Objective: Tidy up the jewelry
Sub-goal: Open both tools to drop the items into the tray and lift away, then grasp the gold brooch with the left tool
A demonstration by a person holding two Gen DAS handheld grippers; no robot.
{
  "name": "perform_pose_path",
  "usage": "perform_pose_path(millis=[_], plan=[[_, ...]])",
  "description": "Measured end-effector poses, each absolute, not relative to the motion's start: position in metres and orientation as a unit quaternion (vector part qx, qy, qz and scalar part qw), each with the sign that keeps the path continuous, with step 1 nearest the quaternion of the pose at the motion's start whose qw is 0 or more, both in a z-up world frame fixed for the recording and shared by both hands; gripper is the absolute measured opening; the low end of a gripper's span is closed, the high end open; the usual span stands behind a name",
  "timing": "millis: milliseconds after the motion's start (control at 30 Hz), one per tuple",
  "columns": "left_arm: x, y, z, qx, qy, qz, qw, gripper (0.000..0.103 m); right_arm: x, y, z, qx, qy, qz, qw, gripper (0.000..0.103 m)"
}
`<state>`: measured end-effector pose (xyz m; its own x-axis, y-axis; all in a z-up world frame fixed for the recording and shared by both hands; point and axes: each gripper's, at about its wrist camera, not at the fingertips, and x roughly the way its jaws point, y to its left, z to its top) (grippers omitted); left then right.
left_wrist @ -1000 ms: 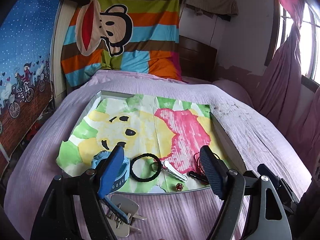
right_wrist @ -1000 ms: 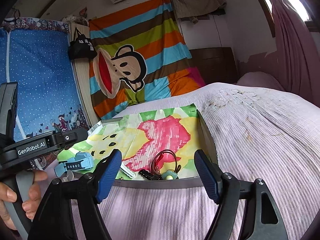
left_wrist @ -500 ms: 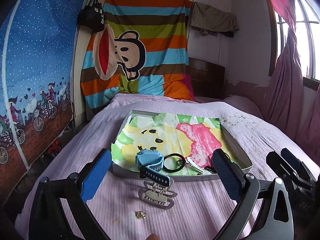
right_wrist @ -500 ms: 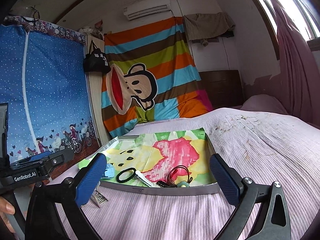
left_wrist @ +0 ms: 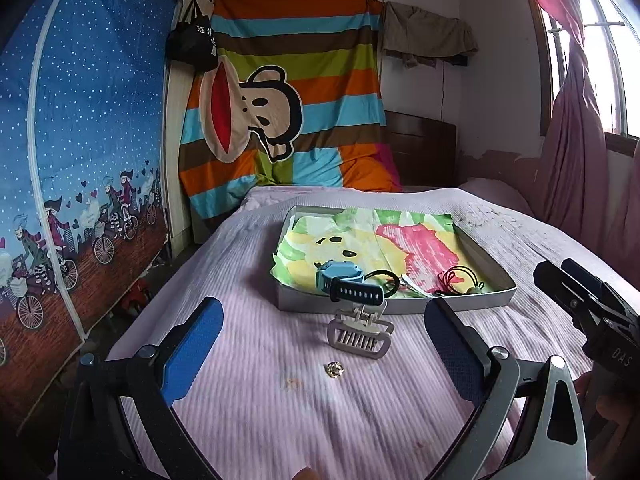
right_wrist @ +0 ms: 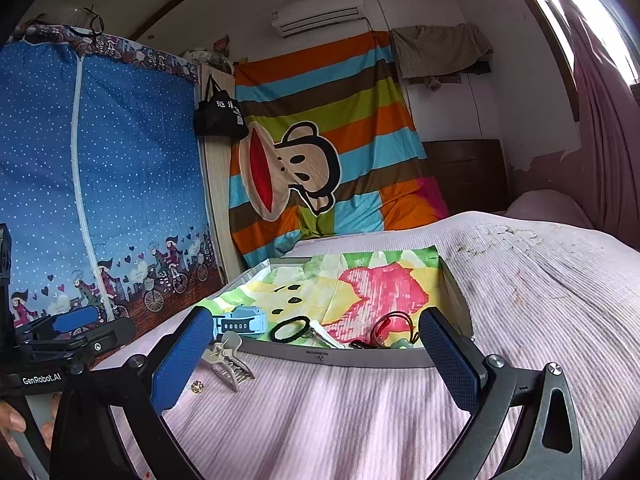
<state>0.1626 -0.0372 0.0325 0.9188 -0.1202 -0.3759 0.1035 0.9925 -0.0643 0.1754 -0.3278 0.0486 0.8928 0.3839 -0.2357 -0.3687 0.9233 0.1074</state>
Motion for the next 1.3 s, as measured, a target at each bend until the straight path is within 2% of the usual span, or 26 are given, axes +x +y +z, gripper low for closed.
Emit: perform_pose_path(millis=[300, 767, 933, 1067, 1133, 1300], plan=[[0.155, -0.025, 0.016, -0.016, 0.216, -0.043, 0.975, 0.099, 0.182, -0.316, 0.030, 0.015, 0.172, 0.216, 0.961, 0.103], [0.188, -0.009, -0.022, -0.043, 0.306, -0.044, 0.950, 0.099, 0.213, -0.313, -0.004, 0.030, 0.280, 0.247, 0.927, 0.103], [0.196, -0.011, -0.027, -0.043, 0.323, -0.048, 0.944, 0.098, 0.217, -0.308, -0.011, 0.024, 0.299, 0.255, 0.919, 0.096], [0.202, -0.015, -0.030, -0.036, 0.331, -0.054, 0.941, 0.097, 0.220, -0.305, -0.015, 0.020, 0.308, 0.259, 0.915, 0.085], [0.204, -0.018, -0.032, -0.031, 0.335, -0.061, 0.940, 0.094, 0.222, -0.304, -0.017, 0.020, 0.314, 0.260, 0.913, 0.082], [0.215, -0.024, -0.038, -0.022, 0.352, -0.078, 0.932, 0.073, 0.231, -0.300, -0.023, 0.027, 0.329, 0.270, 0.904, 0.066]])
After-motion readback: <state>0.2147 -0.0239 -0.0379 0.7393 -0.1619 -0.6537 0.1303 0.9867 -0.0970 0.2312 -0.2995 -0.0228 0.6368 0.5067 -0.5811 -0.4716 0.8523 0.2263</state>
